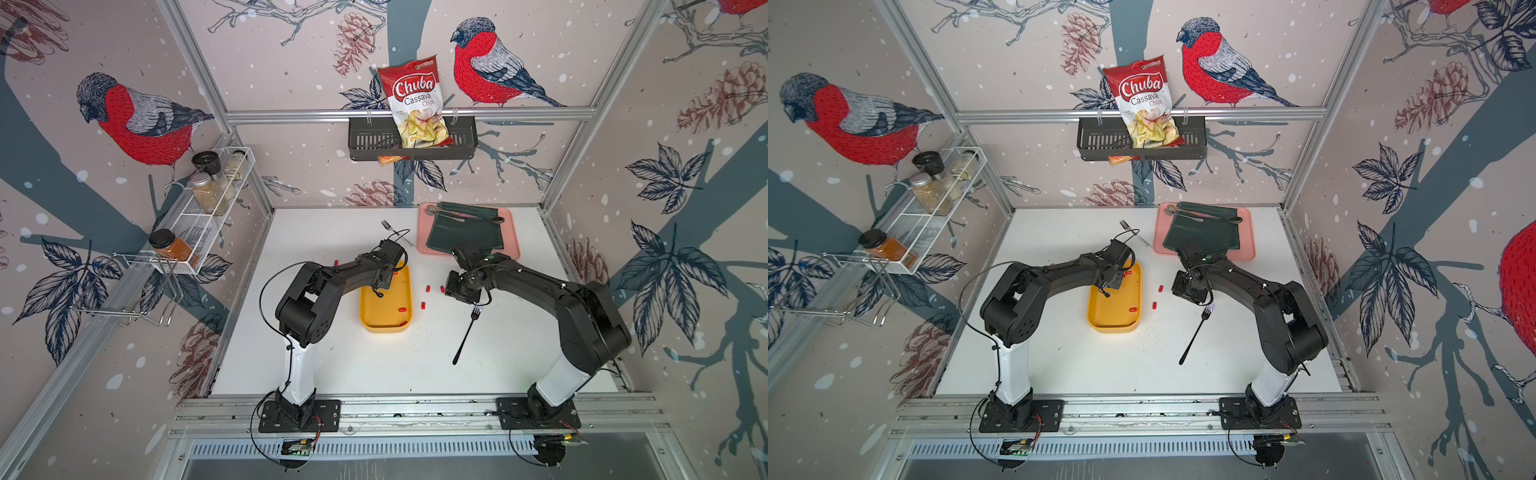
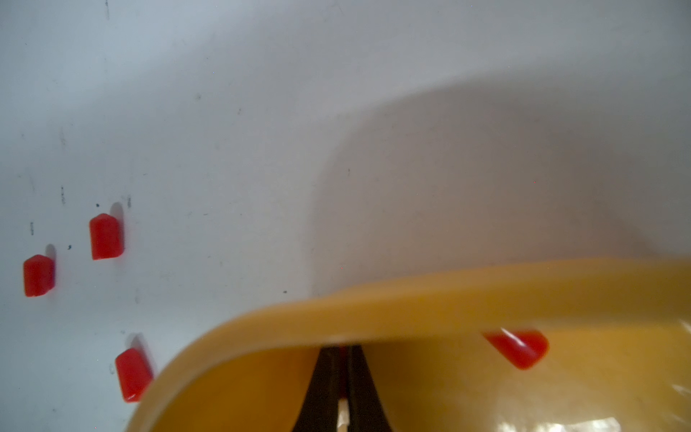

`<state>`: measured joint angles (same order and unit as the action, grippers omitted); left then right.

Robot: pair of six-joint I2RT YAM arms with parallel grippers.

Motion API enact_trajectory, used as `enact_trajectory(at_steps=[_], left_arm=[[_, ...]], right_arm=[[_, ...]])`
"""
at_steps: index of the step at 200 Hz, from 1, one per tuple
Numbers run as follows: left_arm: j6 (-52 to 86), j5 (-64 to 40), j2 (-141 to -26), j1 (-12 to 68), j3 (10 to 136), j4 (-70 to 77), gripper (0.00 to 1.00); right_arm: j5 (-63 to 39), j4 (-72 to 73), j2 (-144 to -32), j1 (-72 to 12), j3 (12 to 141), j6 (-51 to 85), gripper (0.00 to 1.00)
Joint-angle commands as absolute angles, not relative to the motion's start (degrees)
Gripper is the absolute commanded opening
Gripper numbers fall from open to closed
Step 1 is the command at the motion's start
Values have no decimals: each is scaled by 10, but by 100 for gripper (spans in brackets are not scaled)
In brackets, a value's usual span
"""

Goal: Take the screw protection sleeves out of the storage box
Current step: Pick up the screw protection sleeve from the storage box.

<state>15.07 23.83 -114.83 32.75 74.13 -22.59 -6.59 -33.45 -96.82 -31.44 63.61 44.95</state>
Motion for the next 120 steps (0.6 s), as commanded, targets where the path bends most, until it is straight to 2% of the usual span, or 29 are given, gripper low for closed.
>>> enact_trajectory(at_steps=[1,88,104,120], left_arm=[[154,231,-1146,329,747,-234,4],[204,176,-1017,320,750,-307,1],[225,145,-971,286,723,-316,2],[242,96,-920,216,678,-316,2]], right_arm=[[-69,-335,-970,-314,635,445,42],[-67,-333,-972,-315,643,449,42],[-67,-332,-972,-315,644,450,42],[-68,-333,-971,-316,646,450,42]])
